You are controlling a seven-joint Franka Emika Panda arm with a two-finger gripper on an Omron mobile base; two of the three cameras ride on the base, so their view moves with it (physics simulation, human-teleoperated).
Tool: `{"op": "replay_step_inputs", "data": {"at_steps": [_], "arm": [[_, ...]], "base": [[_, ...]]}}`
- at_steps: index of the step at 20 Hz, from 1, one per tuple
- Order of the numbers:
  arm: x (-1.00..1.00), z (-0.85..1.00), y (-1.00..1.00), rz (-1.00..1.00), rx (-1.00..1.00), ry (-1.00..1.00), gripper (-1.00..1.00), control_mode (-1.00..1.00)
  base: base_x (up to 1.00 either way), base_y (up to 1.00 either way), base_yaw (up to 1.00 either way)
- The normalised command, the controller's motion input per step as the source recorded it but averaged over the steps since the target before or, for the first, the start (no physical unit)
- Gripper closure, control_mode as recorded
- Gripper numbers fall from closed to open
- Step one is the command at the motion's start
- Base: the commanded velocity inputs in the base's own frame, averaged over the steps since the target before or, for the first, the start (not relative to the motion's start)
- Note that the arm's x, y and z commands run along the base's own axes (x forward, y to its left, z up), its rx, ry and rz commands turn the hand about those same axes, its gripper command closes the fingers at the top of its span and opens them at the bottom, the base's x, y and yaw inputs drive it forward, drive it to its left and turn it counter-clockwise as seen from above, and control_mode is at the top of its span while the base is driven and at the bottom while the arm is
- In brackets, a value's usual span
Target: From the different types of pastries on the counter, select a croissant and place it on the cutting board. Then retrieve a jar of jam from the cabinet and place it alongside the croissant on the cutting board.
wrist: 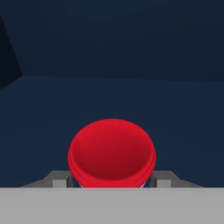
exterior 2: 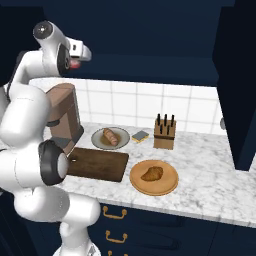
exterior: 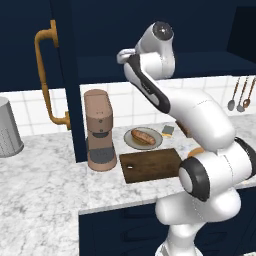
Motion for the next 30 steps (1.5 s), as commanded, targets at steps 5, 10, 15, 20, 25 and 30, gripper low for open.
{"op": "replay_step_inputs", "data": {"at_steps": [5,10,15,20,25,30], "arm": [[-0.72,0.01,0.00,0.00,0.00,-0.12,1.00,-1.00],[-0.69,0.17,0.00,0.00,0.01,0.00,1.00,-1.00],[-0.67,0.31,0.01,0.01,0.02,0.01,1.00,-1.00],[-0.76,0.03,0.00,0.03,0.01,0.03,1.00,-1.00],[-0.68,0.00,0.00,0.00,0.00,0.05,1.00,-1.00],[-0.39,-0.19,0.00,-0.02,0.00,0.00,1.00,-1.00]], "base": [[0.00,0.00,0.00],[0.00,0.00,0.00],[0.00,0.00,0.00],[0.00,0.00,0.00],[0.00,0.00,0.00],[0.00,0.00,0.00]]}}
